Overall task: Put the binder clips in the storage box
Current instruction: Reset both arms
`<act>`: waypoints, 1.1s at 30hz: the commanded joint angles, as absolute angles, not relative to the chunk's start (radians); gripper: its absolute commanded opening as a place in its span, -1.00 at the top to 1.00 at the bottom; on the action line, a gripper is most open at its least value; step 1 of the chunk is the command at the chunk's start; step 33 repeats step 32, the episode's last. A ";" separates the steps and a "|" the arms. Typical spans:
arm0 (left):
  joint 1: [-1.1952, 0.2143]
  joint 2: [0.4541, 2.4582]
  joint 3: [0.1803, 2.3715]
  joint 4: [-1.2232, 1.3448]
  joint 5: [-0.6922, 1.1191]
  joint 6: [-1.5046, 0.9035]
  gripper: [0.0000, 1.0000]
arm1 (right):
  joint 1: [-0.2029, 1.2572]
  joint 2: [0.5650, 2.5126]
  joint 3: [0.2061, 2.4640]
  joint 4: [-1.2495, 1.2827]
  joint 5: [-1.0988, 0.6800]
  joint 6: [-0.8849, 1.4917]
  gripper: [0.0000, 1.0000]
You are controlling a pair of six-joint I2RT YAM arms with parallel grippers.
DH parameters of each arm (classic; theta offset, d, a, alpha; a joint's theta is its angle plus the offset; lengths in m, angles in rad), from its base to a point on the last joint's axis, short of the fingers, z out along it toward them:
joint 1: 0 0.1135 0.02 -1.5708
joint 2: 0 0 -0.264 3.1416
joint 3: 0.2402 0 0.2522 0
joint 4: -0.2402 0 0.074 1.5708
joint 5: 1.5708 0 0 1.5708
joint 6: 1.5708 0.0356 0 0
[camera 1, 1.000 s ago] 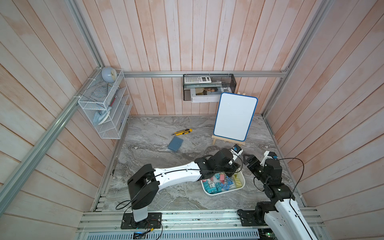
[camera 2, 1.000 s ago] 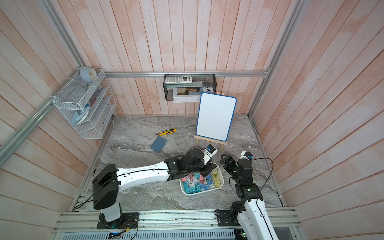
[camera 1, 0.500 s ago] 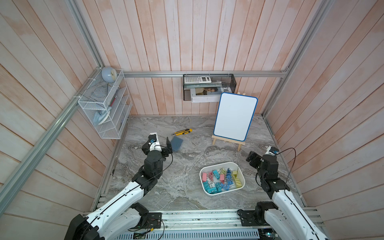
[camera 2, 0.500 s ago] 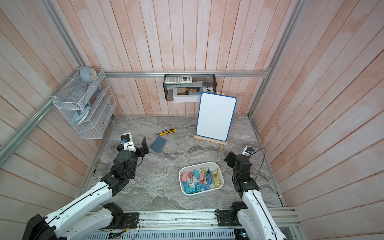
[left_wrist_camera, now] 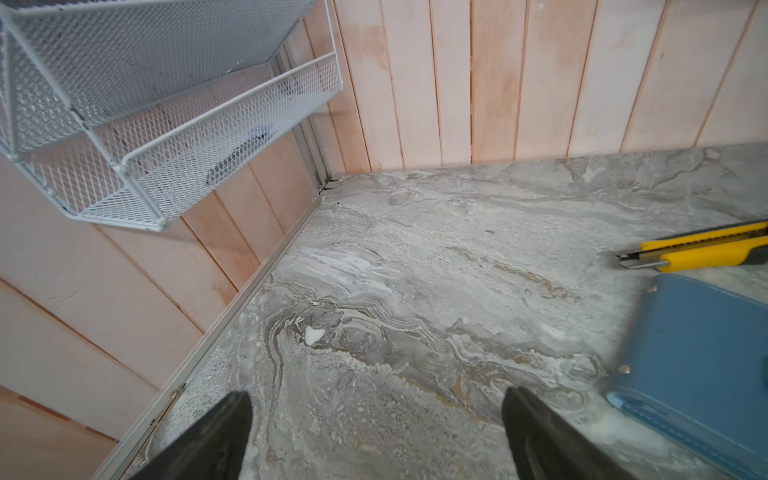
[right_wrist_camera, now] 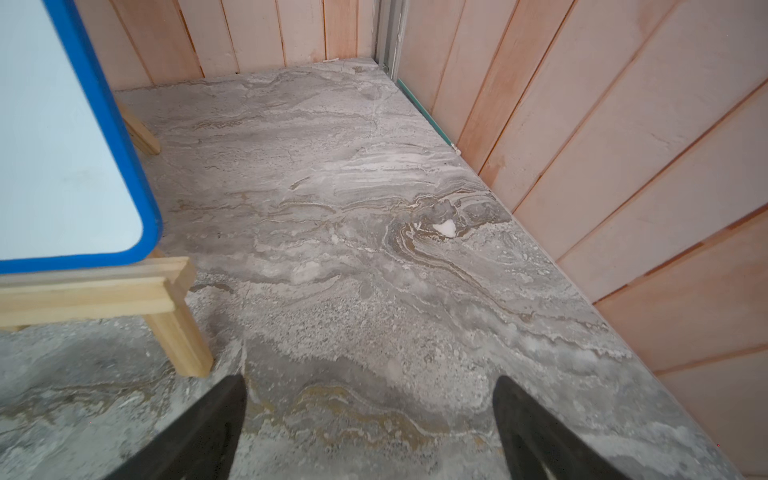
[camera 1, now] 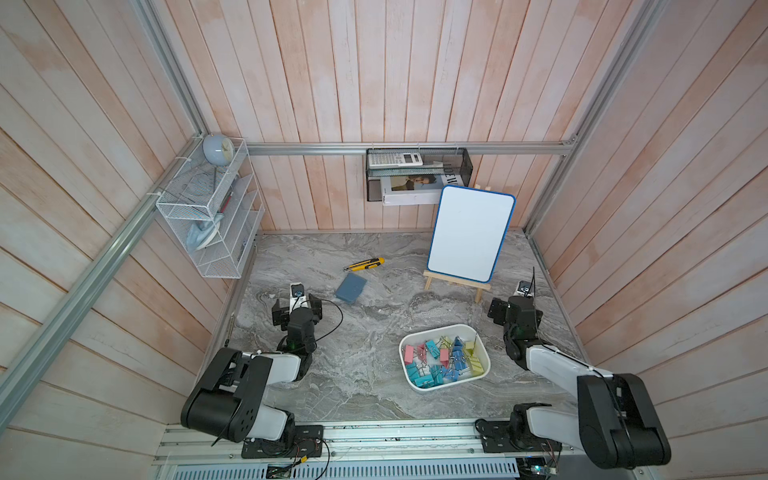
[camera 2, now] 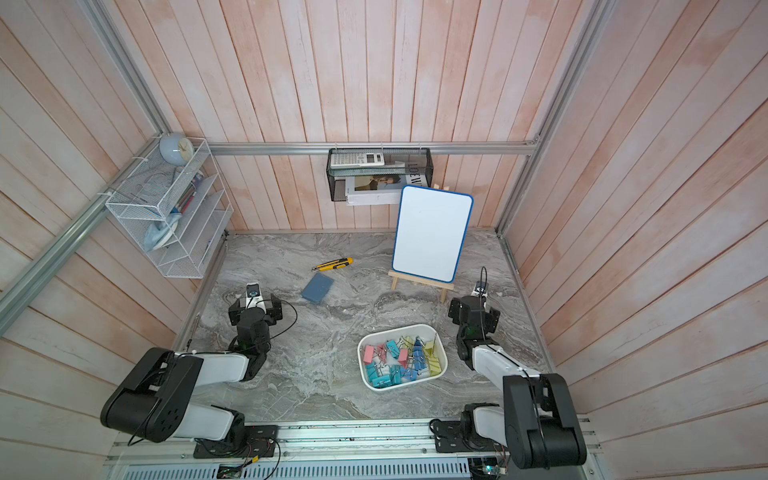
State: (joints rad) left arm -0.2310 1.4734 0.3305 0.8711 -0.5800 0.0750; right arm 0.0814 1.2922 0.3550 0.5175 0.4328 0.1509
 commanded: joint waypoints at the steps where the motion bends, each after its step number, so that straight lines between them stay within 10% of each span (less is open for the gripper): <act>1: -0.165 1.498 0.405 0.844 -0.497 0.040 -1.00 | 0.078 1.400 0.380 0.714 0.434 0.098 -0.93; 9: -0.003 1.558 0.382 0.913 -0.240 -0.085 -1.00 | 0.101 1.547 0.377 0.903 0.428 0.046 -0.96; 33: -0.011 1.559 0.374 0.926 -0.272 -0.083 -1.00 | 0.101 1.568 0.360 0.969 0.445 0.052 -0.96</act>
